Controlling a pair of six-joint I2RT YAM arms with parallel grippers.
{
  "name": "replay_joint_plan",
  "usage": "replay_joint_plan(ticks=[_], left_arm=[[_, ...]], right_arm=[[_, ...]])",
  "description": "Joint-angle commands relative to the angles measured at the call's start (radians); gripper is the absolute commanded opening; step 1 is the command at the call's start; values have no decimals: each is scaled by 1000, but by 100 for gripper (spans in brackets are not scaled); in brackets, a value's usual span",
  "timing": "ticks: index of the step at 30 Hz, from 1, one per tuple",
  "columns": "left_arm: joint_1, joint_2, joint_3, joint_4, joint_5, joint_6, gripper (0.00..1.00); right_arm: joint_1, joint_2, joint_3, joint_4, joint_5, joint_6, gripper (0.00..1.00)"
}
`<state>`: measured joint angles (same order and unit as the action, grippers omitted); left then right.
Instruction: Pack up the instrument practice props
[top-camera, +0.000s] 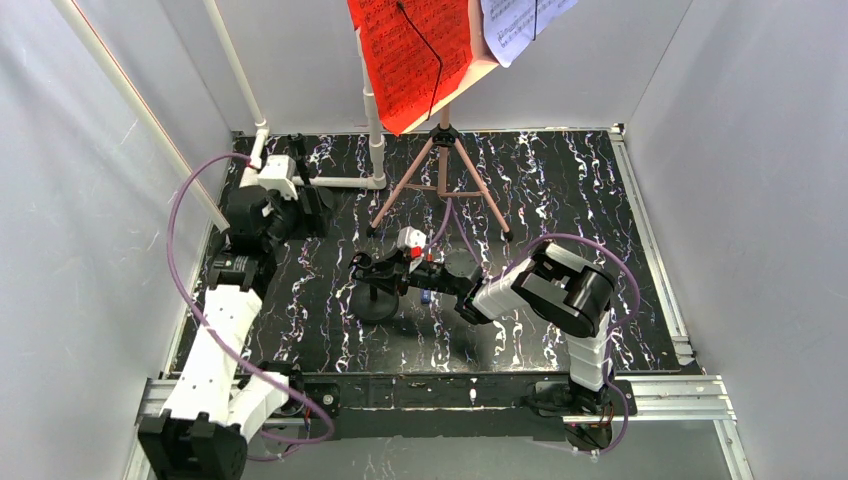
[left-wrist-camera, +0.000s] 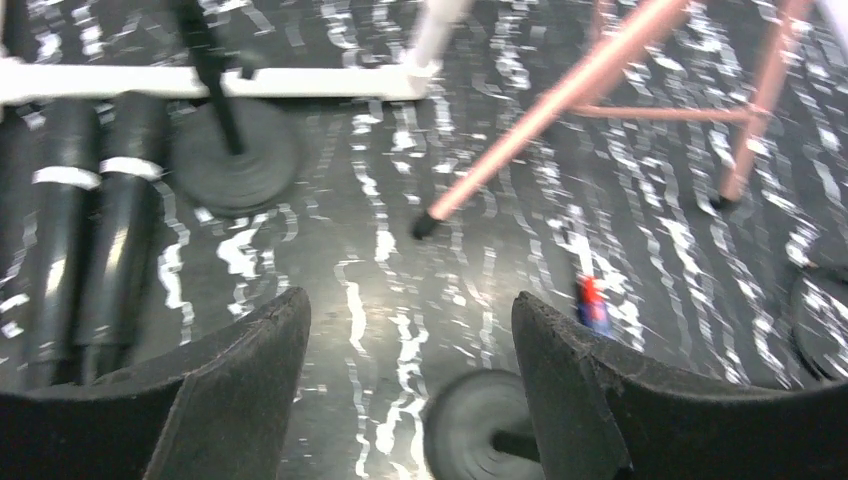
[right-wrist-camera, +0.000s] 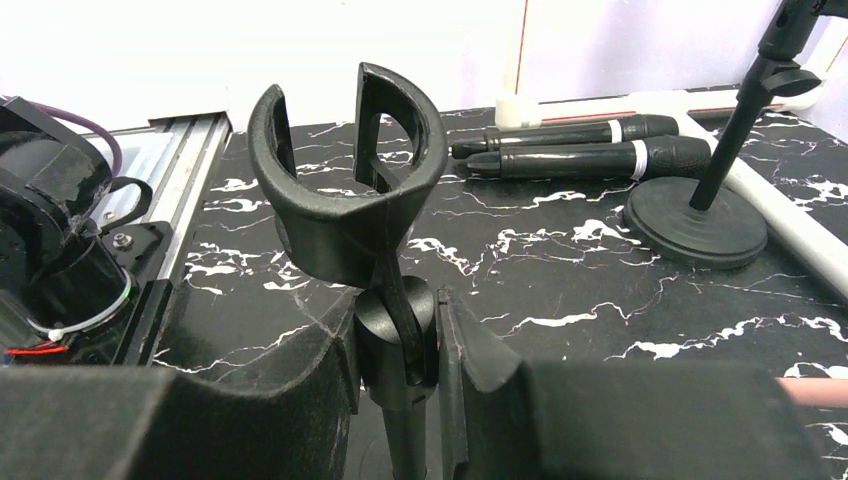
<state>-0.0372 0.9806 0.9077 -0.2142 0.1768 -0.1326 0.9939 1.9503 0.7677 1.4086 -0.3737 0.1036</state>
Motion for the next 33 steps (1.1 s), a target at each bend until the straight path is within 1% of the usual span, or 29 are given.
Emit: replay_joint_plan(ticks=[1, 2, 7, 11, 16, 17, 19, 20, 21, 22, 27, 30, 33], left_arm=[[-87, -108, -25, -101, 67, -23, 72], [-99, -129, -28, -118, 68, -29, 72], [-141, -204, -35, -195, 73, -75, 77], [-181, -258, -52, -236, 55, -114, 77], [-237, -314, -90, -258, 35, -161, 77], [-268, -328, -97, -267, 27, -169, 77], [-292, -335, -100, -272, 16, -164, 77], [-302, -336, -97, -277, 14, -156, 77], [-309, -331, -94, -285, 14, -144, 77], [-317, -326, -88, -292, 19, -131, 77], [-340, -320, -73, -308, 26, -118, 77], [-357, -330, -85, -313, 18, -147, 77], [-373, -319, -96, -313, -2, -193, 76]], right_arm=[[-27, 30, -55, -355, 40, 31, 27], [-26, 19, -56, -368, 47, 27, 33], [-27, -43, -85, -389, 88, 10, 50], [-26, -104, -110, -403, 103, 10, 66], [-26, -200, -146, -435, 125, 9, 75], [-27, -258, -166, -466, 143, 1, 79], [-25, -320, -183, -506, 166, -11, 84], [-26, -354, -191, -532, 176, -18, 88], [-26, -396, -199, -559, 188, -27, 95], [-26, -451, -205, -587, 198, -34, 98], [-26, -685, -225, -776, 292, -82, 99], [-27, -825, -227, -927, 363, -102, 99], [-27, -960, -233, -1037, 443, -129, 99]])
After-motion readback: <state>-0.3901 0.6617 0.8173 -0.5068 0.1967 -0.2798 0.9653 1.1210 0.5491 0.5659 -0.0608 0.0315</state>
